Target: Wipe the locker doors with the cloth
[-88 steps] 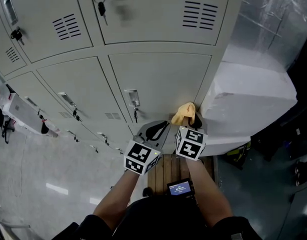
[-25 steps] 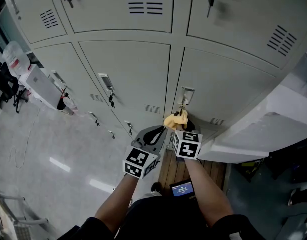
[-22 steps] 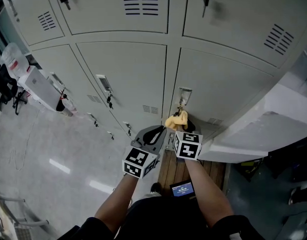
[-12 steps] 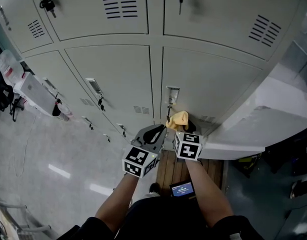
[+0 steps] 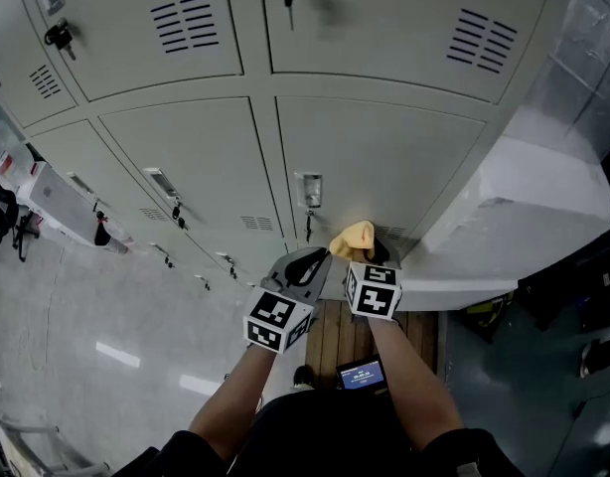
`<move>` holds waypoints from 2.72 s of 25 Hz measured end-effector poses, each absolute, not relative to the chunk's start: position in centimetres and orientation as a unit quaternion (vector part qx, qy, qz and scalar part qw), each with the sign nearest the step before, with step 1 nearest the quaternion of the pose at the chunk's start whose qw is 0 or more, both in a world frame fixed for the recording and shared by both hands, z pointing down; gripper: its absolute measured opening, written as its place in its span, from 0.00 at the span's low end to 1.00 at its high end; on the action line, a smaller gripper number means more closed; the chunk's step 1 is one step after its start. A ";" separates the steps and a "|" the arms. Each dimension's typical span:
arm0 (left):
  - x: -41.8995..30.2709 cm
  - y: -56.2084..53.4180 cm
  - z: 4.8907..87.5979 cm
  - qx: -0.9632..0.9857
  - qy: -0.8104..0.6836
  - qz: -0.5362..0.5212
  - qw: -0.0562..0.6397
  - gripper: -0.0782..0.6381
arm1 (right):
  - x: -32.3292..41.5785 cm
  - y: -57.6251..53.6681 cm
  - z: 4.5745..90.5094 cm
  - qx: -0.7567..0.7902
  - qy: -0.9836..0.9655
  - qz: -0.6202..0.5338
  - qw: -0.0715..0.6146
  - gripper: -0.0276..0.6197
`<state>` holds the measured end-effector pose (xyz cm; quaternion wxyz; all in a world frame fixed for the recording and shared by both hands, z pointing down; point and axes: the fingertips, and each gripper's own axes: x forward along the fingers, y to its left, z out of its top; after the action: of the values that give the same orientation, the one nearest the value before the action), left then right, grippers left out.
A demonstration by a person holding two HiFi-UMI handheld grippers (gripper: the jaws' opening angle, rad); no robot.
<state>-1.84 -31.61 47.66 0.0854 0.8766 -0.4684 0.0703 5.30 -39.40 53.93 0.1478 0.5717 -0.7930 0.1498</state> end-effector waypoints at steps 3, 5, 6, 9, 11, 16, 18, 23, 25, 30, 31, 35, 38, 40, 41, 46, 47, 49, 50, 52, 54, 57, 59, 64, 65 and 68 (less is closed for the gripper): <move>-0.6 -31.9 47.6 0.881 -0.460 0.071 0.083 0.16 | 6.8 -39.5 53.9 0.581 -0.787 0.151 0.146 0.15; 0.2 -32.0 47.5 0.884 -0.455 0.072 0.082 0.16 | 7.9 -39.6 53.9 0.590 -0.780 0.153 0.145 0.15; 0.6 -32.1 47.5 0.885 -0.453 0.072 0.081 0.16 | 8.5 -39.7 53.9 0.595 -0.775 0.156 0.144 0.15; 1.8 -32.1 47.6 0.889 -0.444 0.074 0.081 0.16 | 10.2 -39.8 54.0 0.611 -0.761 0.165 0.140 0.15; 2.5 -32.1 47.6 0.892 -0.439 0.076 0.080 0.16 | 11.2 -39.9 54.0 0.619 -0.755 0.168 0.138 0.15; 3.8 -32.1 47.5 0.896 -0.430 0.079 0.077 0.16 | 13.5 -40.0 54.1 0.641 -0.735 0.176 0.134 0.15; 4.1 -32.1 47.4 0.897 -0.428 0.080 0.076 0.16 | 14.1 -40.0 54.1 0.648 -0.729 0.178 0.134 0.15; 4.9 -32.2 47.5 0.898 -0.425 0.081 0.076 0.16 | 15.5 -40.0 54.1 0.666 -0.711 0.180 0.136 0.15; 5.2 -32.2 47.5 0.899 -0.424 0.083 0.076 0.16 | 15.9 -40.0 54.1 0.672 -0.705 0.181 0.138 0.15; 5.4 -32.3 47.4 0.898 -0.425 0.081 0.074 0.16 | 16.2 -40.0 54.1 0.676 -0.701 0.180 0.141 0.15; 5.3 -32.3 47.4 0.898 -0.427 0.081 0.074 0.16 | 16.2 -40.0 54.1 0.675 -0.701 0.180 0.141 0.15; 5.0 -32.4 47.4 0.895 -0.432 0.080 0.077 0.16 | 16.1 -40.0 54.2 0.672 -0.704 0.183 0.140 0.15; 4.9 -32.3 47.5 0.894 -0.434 0.080 0.078 0.16 | 16.1 -40.0 54.2 0.667 -0.707 0.189 0.138 0.15; 4.7 -32.0 47.5 0.894 -0.434 0.080 0.079 0.16 | 16.0 -39.8 54.2 0.662 -0.711 0.195 0.136 0.15; 4.6 -31.8 47.4 0.893 -0.435 0.080 0.079 0.16 | 15.9 -39.7 54.2 0.659 -0.713 0.198 0.134 0.15; 3.2 -30.8 47.5 0.891 -0.439 0.079 0.081 0.16 | 13.7 -38.2 53.1 0.633 -0.741 0.184 0.125 0.15; 2.8 -30.6 47.5 0.891 -0.440 0.077 0.083 0.16 | 13.1 -37.7 52.7 0.628 -0.748 0.177 0.123 0.15; 2.2 -30.0 47.5 0.891 -0.440 0.075 0.085 0.16 | 12.0 -36.8 51.9 0.618 -0.760 0.163 0.118 0.15; 1.8 -29.7 47.5 0.891 -0.440 0.073 0.085 0.16 | 11.5 -36.3 51.3 0.614 -0.766 0.155 0.115 0.15; 1.0 -29.0 47.5 0.892 -0.439 0.071 0.086 0.16 | 10.5 -35.3 50.2 0.604 -0.777 0.141 0.107 0.15; 0.3 -28.3 47.7 0.892 -0.437 0.069 0.088 0.16 | 9.6 -34.2 49.1 0.593 -0.788 0.133 0.099 0.15; -0.5 -27.2 48.2 0.895 -0.431 0.069 0.097 0.16 | 8.4 -32.5 47.8 0.573 -0.804 0.126 0.098 0.15; -0.9 -26.5 48.5 0.895 -0.428 0.069 0.103 0.16 | 7.6 -31.4 47.3 0.558 -0.814 0.128 0.098 0.15; -0.6 -24.7 49.2 0.896 -0.424 0.069 0.112 0.16 | 7.1 -28.7 46.4 0.533 -0.830 0.131 0.099 0.15; -0.4 -24.2 49.3 0.896 -0.423 0.070 0.112 0.16 | 7.2 -28.2 46.3 0.531 -0.831 0.131 0.098 0.15; 0.2 -22.6 49.4 0.895 -0.425 0.071 0.112 0.16 | 7.7 -26.8 46.0 0.527 -0.834 0.131 0.097 0.15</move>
<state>0.18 -22.57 49.42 0.1117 0.8953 -0.4254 0.0714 7.68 -26.75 46.00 0.0967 0.5266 -0.8343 0.1313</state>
